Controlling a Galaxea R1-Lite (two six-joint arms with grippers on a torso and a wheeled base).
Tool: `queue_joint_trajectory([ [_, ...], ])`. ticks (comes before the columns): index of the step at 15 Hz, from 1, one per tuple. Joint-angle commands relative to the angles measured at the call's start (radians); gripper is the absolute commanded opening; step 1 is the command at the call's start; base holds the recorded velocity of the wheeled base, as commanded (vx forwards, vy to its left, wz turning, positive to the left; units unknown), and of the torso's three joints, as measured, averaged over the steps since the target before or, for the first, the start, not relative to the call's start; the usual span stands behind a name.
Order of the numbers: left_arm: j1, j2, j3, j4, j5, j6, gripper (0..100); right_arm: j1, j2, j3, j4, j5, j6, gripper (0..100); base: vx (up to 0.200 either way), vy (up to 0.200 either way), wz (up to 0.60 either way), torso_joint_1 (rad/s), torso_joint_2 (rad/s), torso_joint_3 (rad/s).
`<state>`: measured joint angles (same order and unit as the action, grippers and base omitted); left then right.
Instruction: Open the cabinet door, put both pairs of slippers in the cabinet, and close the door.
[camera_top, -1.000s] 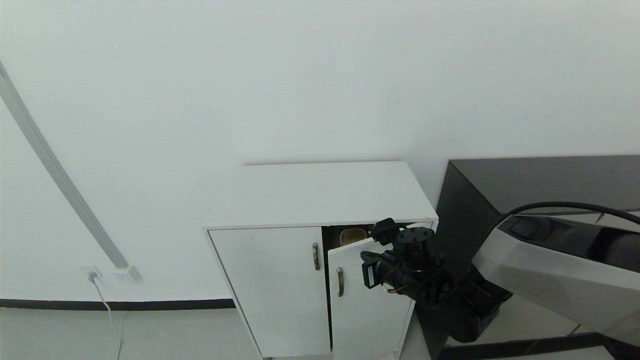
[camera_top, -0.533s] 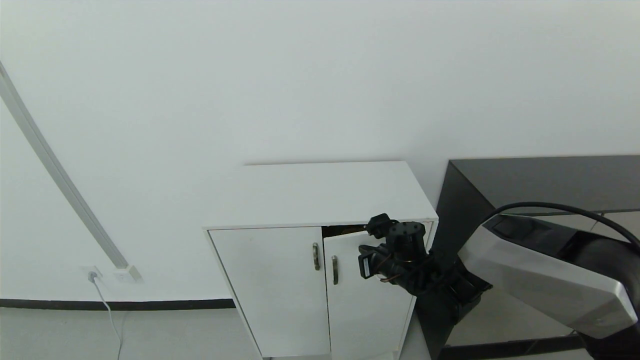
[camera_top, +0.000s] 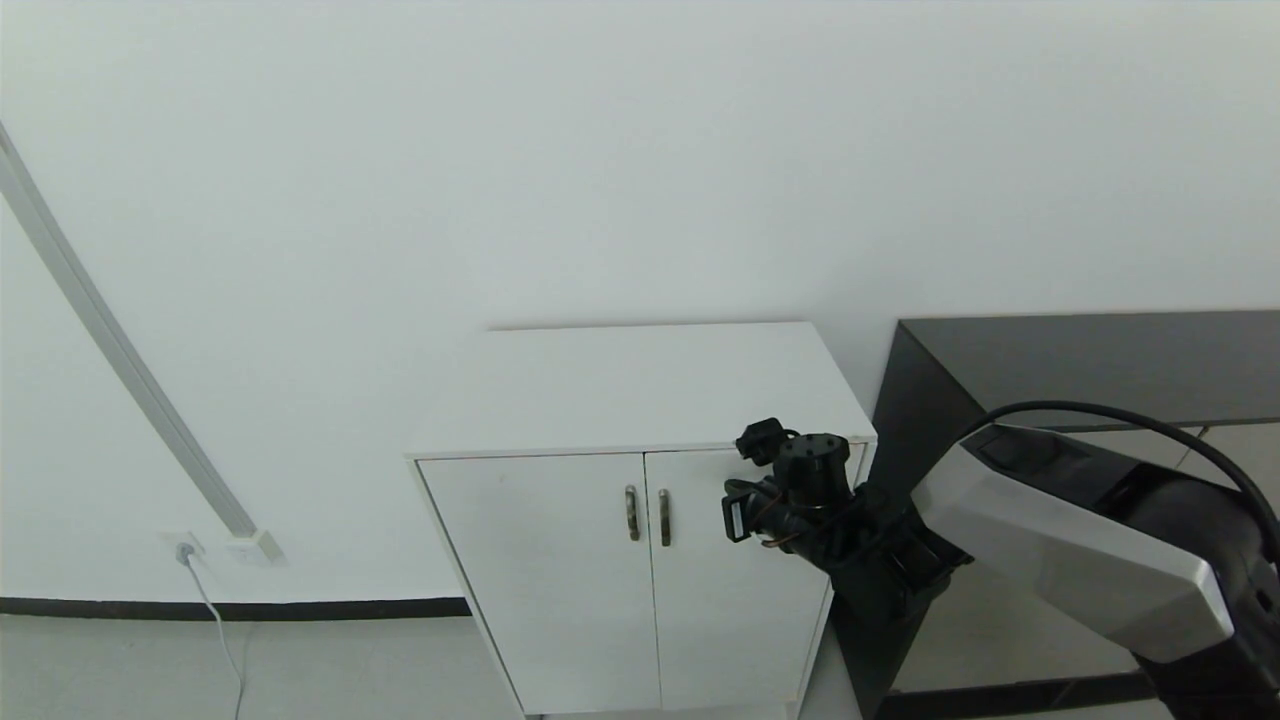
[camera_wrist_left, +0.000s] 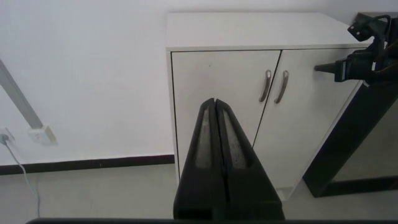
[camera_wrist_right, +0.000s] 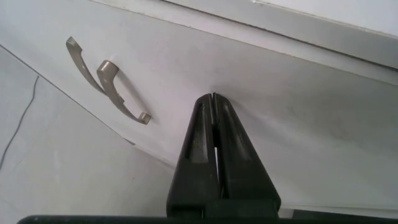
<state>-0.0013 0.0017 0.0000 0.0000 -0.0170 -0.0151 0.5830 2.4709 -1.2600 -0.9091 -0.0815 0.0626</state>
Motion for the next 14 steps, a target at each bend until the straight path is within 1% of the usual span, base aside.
queue_joint_trajectory([
  [1, 0.001, 0.000, 0.000, 0.000, 0.000, 0.000, 0, -0.006, 0.007, -0.007, 0.001, 0.002, -0.001, 0, 0.000, 0.000, 0.00, 0.000, 0.00, 0.000],
  [7, 0.001, 0.000, 0.000, 0.000, 0.000, 0.000, 0, -0.011, 0.013, -0.032, 0.016, 0.000, -0.007, 0, 0.000, 0.000, 0.00, 0.000, 0.00, 0.000],
  [9, 0.001, 0.000, 0.000, 0.000, 0.000, 0.000, 0, -0.011, 0.014, -0.038, 0.018, -0.026, -0.009, 0, 0.000, 0.000, 0.00, 0.000, 0.00, 0.000],
  [11, 0.000, 0.000, 0.000, 0.000, 0.000, 0.000, 0, -0.011, 0.016, -0.041, 0.018, -0.026, -0.009, 0, 0.000, 0.000, 0.00, 0.000, 0.00, 0.000],
  [14, 0.001, 0.000, 0.000, 0.000, 0.000, 0.000, 0, -0.011, 0.010, -0.016, 0.012, -0.027, -0.007, 0, 0.000, 0.000, 0.00, 0.000, 0.00, 0.000],
])
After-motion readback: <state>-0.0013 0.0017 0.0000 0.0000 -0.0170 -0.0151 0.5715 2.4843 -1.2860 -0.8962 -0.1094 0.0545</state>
